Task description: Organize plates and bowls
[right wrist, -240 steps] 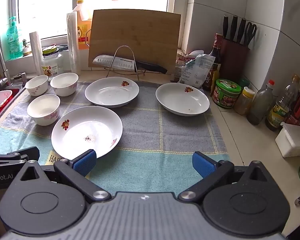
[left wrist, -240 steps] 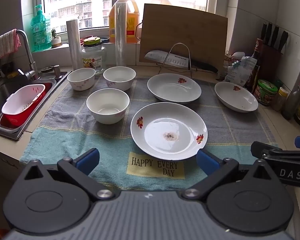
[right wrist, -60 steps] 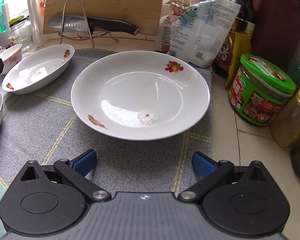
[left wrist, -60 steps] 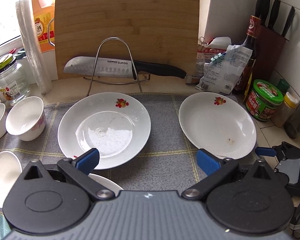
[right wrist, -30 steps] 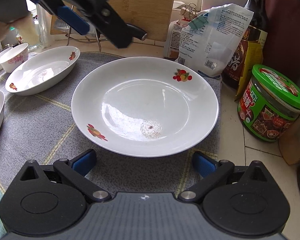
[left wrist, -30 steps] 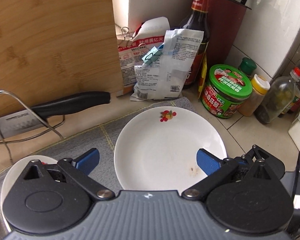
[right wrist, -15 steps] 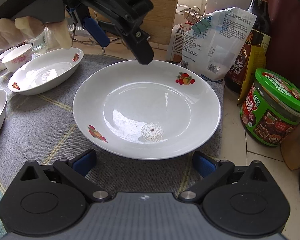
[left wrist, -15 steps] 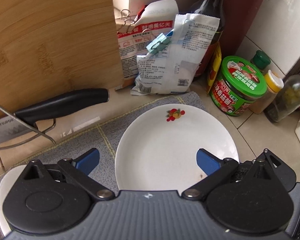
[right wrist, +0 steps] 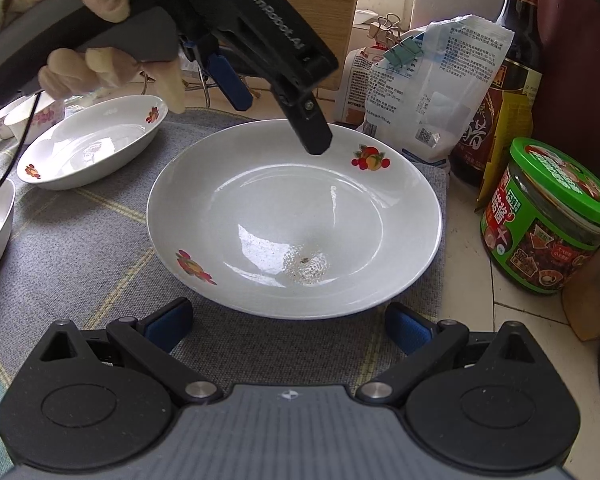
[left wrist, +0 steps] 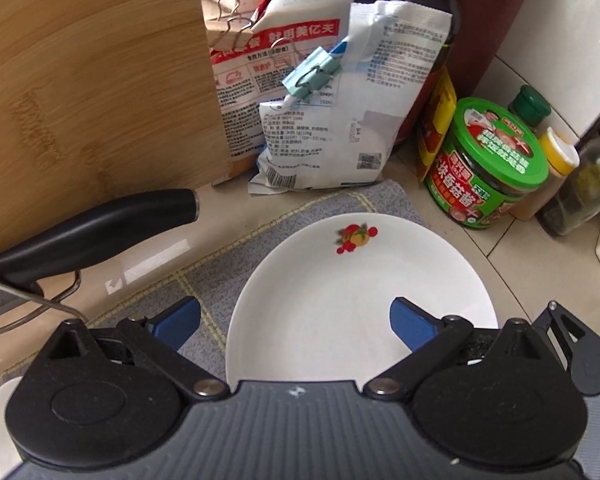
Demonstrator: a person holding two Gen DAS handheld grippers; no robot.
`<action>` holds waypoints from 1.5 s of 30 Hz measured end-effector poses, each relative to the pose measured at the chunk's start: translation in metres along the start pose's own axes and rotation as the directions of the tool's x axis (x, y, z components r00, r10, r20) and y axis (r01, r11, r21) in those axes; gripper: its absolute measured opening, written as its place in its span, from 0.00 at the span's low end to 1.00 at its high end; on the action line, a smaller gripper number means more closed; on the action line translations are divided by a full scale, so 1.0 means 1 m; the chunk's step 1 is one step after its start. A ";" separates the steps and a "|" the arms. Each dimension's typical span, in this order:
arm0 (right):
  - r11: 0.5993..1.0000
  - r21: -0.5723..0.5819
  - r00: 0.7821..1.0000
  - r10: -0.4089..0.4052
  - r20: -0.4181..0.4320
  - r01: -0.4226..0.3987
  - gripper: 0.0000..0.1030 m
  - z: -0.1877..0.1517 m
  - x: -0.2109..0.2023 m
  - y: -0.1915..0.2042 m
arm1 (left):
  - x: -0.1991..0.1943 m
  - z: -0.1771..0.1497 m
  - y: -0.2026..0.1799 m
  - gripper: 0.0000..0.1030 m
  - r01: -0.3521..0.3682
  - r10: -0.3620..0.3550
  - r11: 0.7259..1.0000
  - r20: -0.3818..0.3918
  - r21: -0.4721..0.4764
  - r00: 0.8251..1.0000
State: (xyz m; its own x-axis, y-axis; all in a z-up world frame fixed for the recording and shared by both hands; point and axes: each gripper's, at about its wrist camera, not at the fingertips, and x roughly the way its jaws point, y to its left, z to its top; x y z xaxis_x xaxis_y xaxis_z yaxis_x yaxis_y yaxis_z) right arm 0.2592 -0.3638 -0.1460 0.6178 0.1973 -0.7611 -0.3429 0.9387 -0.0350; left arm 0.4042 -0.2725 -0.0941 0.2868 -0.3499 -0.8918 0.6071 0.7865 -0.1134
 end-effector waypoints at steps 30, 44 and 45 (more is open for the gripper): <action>0.996 -0.068 0.996 0.065 0.059 -0.061 1.00 -0.003 0.004 -0.012 | 0.037 0.026 0.008 0.82 0.187 -0.168 0.977 -0.169 0.104 0.971; 0.995 -0.075 0.995 0.071 0.065 -0.066 1.00 0.001 0.009 -0.015 | 0.040 0.030 0.013 0.82 0.226 -0.202 0.969 -0.200 0.104 0.959; 0.995 -0.075 0.995 0.072 0.064 -0.067 1.00 0.002 0.010 -0.015 | 0.040 0.030 0.013 0.82 0.228 -0.203 0.968 -0.204 0.106 0.958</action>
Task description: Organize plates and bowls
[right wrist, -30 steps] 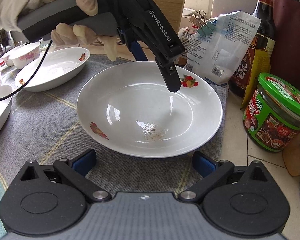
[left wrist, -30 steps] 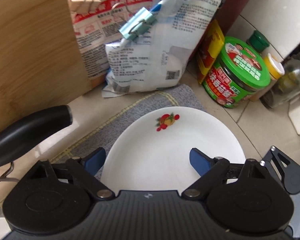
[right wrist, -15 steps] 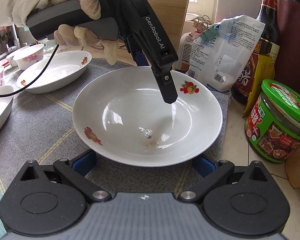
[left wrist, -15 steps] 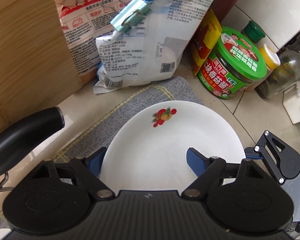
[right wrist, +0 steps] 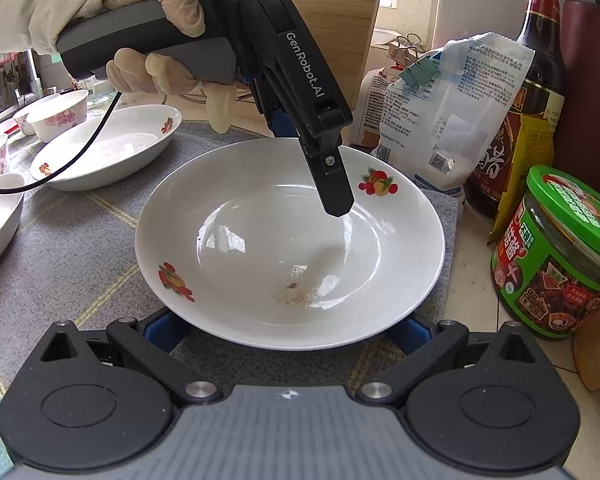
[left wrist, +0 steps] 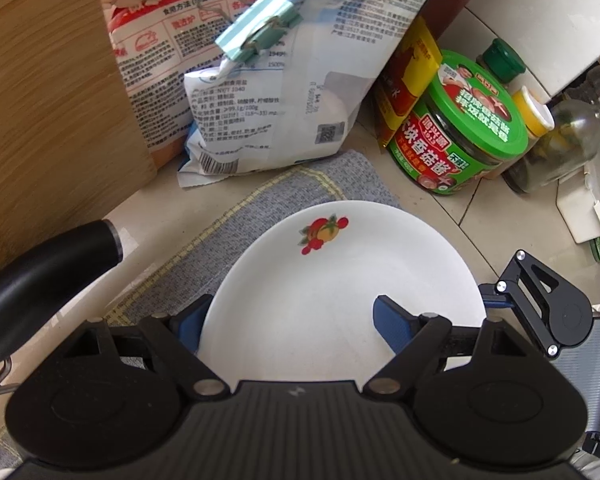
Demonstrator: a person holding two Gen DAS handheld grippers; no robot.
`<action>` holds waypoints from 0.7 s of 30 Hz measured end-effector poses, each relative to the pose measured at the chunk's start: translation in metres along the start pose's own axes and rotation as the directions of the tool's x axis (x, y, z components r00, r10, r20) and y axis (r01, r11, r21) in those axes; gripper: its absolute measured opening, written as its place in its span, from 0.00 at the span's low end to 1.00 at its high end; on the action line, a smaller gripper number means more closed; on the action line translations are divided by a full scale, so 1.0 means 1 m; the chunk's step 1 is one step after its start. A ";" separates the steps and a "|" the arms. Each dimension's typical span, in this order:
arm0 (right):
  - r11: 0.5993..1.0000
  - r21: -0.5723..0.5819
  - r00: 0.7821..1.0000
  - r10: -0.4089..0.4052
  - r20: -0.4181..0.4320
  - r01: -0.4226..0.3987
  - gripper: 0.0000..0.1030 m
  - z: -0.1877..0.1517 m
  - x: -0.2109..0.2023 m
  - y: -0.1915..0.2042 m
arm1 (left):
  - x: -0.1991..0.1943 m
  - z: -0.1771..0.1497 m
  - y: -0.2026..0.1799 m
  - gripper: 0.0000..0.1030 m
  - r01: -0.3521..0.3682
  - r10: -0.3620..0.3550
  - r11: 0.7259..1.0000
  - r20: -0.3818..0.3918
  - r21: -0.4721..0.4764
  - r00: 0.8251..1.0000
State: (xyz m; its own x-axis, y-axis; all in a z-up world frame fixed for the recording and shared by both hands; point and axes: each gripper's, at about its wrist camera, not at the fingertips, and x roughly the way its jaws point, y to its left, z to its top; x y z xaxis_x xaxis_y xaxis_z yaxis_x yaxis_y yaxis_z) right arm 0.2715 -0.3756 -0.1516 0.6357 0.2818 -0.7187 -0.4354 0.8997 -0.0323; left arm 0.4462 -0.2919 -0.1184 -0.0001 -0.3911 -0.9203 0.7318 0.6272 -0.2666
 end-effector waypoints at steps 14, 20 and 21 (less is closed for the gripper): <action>1.000 0.002 1.000 -0.008 -0.019 0.008 1.00 0.002 0.001 0.002 | -0.003 -0.002 -0.001 0.75 -0.018 0.018 0.999 -0.005 0.031 1.000; 1.000 -0.009 0.999 -0.017 -0.028 0.017 1.00 0.003 0.000 0.005 | -0.007 -0.005 -0.003 0.75 -0.022 0.022 0.999 -0.006 0.045 1.000; 1.000 -0.013 0.999 -0.018 -0.029 0.017 1.00 0.003 0.000 0.006 | -0.007 -0.006 -0.003 0.75 -0.023 0.024 0.999 -0.007 0.045 1.000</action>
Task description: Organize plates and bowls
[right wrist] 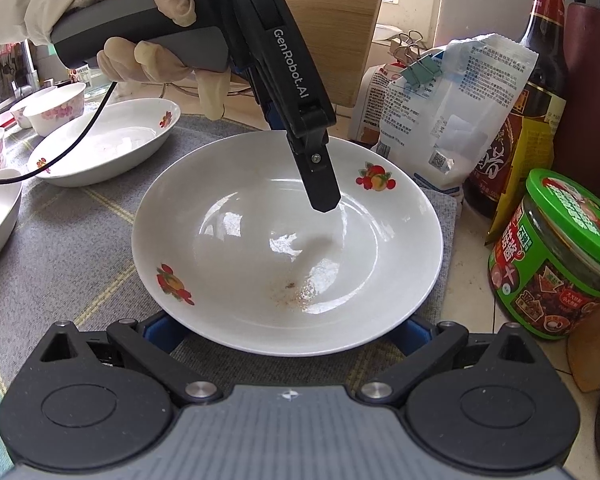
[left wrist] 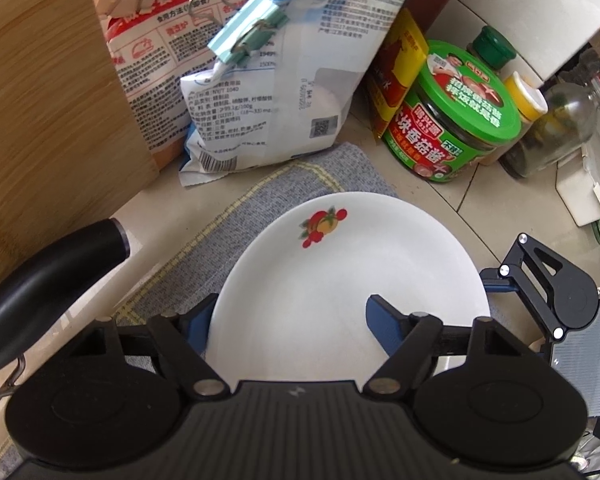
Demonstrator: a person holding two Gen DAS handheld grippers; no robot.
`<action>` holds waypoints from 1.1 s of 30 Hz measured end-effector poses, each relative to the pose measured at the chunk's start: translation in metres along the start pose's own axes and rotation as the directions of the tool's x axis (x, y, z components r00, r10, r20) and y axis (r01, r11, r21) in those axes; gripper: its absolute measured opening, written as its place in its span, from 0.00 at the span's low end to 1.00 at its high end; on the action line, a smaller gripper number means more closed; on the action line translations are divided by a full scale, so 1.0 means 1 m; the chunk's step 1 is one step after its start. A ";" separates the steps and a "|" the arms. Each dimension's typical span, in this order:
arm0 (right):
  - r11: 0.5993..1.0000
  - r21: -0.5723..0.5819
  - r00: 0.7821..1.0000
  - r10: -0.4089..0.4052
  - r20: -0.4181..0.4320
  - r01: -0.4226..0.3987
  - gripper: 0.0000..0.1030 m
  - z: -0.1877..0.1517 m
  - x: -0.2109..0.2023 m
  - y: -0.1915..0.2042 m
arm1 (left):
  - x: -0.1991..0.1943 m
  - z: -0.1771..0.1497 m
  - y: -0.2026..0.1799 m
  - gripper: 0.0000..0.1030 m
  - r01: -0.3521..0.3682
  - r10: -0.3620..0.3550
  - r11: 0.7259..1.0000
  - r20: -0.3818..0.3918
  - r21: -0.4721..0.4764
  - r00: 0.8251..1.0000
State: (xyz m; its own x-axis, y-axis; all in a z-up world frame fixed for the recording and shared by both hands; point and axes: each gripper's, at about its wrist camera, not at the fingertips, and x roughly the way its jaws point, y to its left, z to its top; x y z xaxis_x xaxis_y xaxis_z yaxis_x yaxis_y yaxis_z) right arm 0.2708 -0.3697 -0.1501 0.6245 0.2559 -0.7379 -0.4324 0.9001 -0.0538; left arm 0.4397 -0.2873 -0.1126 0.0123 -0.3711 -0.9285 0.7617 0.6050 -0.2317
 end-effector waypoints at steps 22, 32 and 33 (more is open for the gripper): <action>1.000 -0.016 1.000 0.009 -0.005 -0.010 1.00 0.004 -0.017 0.009 | -0.015 -0.012 -0.011 0.75 -0.007 0.007 1.000 0.017 0.007 1.000; 1.000 -0.015 1.000 0.001 -0.020 -0.001 1.00 -0.006 -0.041 0.025 | -0.022 -0.031 -0.032 0.75 0.012 -0.013 1.000 0.019 0.025 1.000; 1.000 -0.013 1.000 0.001 -0.023 -0.001 1.00 -0.008 -0.043 0.027 | -0.023 -0.033 -0.034 0.75 0.014 -0.015 1.000 0.018 0.027 1.000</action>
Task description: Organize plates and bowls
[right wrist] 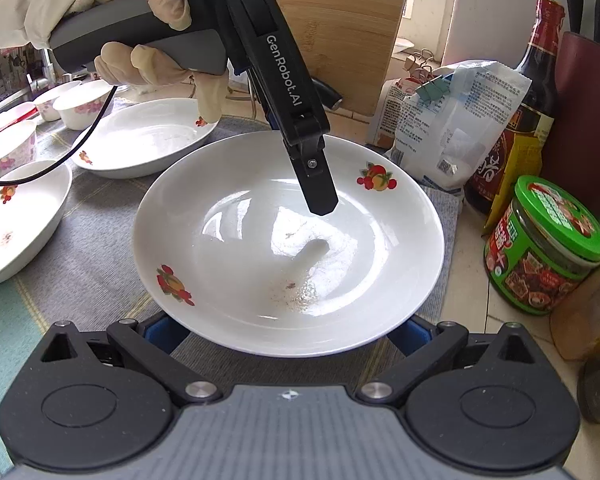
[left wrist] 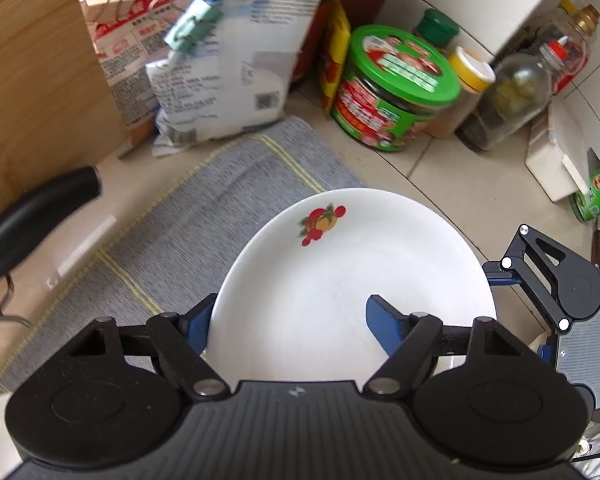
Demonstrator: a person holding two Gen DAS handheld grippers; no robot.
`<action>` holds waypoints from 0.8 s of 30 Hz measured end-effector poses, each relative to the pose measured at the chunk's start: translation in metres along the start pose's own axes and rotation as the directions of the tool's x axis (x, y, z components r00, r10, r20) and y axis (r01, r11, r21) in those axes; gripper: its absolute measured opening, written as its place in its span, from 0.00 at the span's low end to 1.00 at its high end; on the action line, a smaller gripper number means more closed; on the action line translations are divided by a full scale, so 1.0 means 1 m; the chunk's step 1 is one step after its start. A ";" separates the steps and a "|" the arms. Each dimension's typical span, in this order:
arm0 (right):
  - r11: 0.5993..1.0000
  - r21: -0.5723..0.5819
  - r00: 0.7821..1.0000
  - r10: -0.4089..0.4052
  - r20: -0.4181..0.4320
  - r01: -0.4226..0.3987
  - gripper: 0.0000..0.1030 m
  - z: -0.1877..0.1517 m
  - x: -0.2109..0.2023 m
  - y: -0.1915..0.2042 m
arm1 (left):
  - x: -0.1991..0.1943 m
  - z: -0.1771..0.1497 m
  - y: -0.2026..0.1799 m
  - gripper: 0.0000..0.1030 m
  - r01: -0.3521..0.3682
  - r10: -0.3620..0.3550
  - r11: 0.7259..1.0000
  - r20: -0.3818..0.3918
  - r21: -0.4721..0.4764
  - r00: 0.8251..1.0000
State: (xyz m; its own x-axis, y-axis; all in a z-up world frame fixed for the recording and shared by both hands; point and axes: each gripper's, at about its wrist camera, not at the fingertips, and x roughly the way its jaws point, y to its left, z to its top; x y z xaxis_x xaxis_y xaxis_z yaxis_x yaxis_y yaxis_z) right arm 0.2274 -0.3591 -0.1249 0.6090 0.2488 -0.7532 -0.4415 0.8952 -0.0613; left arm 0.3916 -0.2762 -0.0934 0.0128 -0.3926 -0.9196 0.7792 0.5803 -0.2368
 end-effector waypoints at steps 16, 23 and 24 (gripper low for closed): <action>1.000 0.028 0.999 0.002 -0.047 -0.001 1.00 -0.028 -0.022 0.024 | 0.007 -0.032 -0.033 0.75 0.045 -0.044 0.998 -0.031 0.033 0.999; 0.999 0.039 0.998 0.008 -0.064 -0.005 1.00 -0.037 -0.017 0.026 | 0.015 -0.037 -0.035 0.75 0.048 -0.047 0.998 -0.040 0.032 0.998; 0.999 0.043 0.998 0.010 -0.065 -0.007 1.00 -0.037 -0.017 0.026 | 0.016 -0.037 -0.035 0.75 0.047 -0.045 0.998 -0.042 0.033 0.998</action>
State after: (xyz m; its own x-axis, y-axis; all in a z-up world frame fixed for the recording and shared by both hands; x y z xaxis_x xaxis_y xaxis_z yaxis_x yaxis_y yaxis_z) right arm 0.1814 -0.3536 -0.1381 0.5603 0.2329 -0.7949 -0.4171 0.9084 -0.0279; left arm 0.3413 -0.2760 -0.1119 -0.0486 -0.3885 -0.9202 0.7991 0.5376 -0.2692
